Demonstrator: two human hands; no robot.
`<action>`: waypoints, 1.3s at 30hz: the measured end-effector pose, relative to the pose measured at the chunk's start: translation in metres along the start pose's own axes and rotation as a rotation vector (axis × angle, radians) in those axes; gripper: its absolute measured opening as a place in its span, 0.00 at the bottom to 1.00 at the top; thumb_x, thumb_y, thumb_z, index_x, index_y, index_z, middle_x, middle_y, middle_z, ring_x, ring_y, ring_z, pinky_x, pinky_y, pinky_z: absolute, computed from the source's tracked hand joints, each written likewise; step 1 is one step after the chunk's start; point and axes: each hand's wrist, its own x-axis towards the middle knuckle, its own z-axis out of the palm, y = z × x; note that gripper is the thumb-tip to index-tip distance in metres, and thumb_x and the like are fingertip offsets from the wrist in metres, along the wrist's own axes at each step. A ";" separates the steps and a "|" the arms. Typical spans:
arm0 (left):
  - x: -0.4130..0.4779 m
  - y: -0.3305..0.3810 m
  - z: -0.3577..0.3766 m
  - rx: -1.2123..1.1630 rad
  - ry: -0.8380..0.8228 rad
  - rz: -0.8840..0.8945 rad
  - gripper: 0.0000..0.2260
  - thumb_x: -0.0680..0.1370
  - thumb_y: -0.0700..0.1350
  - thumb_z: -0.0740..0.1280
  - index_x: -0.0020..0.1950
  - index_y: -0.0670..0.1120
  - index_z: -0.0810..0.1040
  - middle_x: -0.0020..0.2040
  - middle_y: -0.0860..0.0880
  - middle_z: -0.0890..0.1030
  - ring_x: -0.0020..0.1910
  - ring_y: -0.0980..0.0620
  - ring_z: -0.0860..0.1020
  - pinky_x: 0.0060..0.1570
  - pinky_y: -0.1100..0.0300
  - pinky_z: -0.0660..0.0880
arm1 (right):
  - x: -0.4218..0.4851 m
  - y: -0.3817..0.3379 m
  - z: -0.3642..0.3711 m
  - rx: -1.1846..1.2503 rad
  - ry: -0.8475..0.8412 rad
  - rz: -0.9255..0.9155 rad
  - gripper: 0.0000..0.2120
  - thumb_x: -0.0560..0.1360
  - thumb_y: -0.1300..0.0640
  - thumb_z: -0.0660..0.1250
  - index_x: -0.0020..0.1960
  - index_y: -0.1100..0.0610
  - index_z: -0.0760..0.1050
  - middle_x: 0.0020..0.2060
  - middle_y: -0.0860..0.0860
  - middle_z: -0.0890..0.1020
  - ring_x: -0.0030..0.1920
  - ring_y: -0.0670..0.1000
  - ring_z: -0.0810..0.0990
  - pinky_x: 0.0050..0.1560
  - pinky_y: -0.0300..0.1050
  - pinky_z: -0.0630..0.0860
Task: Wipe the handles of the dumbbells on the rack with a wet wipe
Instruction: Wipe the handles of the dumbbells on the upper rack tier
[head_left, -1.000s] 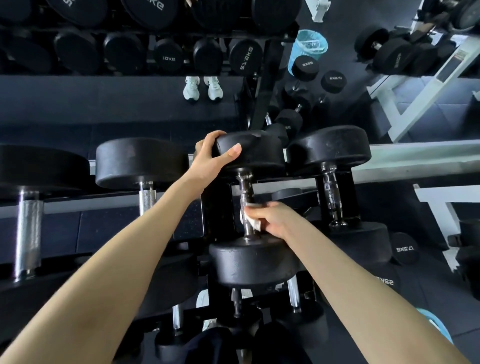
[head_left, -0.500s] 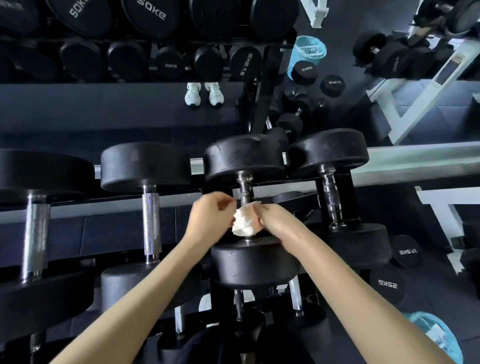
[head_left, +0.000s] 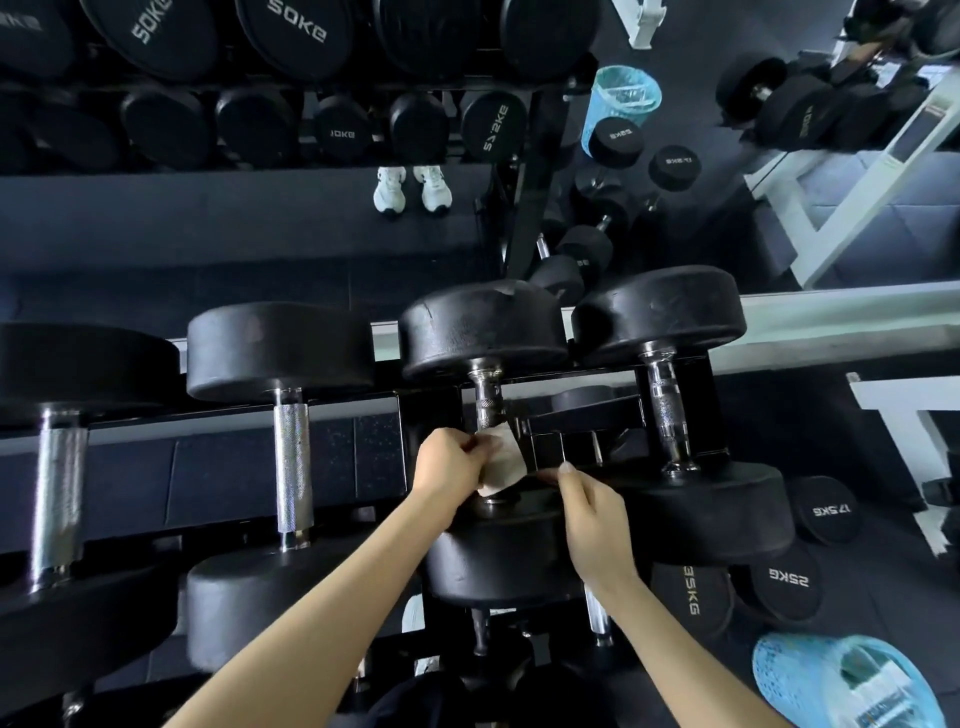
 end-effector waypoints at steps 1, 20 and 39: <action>0.003 -0.002 0.000 -0.052 0.001 -0.014 0.19 0.74 0.50 0.71 0.39 0.32 0.77 0.33 0.41 0.77 0.33 0.48 0.75 0.42 0.40 0.77 | 0.000 0.004 0.003 0.047 0.023 -0.009 0.22 0.80 0.48 0.54 0.43 0.63 0.79 0.36 0.65 0.80 0.40 0.64 0.79 0.42 0.55 0.75; 0.038 0.020 -0.002 -0.874 -0.270 -0.207 0.16 0.73 0.52 0.69 0.52 0.41 0.77 0.50 0.43 0.79 0.43 0.50 0.79 0.49 0.57 0.77 | 0.001 0.006 0.003 0.151 0.053 0.042 0.13 0.79 0.56 0.58 0.45 0.52 0.81 0.21 0.46 0.73 0.27 0.44 0.70 0.37 0.43 0.69; 0.012 0.040 0.016 0.153 0.322 0.149 0.12 0.77 0.52 0.67 0.38 0.44 0.76 0.33 0.54 0.76 0.31 0.59 0.72 0.27 0.71 0.65 | 0.003 0.010 0.005 0.131 0.081 -0.068 0.21 0.78 0.51 0.58 0.40 0.70 0.76 0.34 0.66 0.78 0.38 0.64 0.76 0.40 0.49 0.71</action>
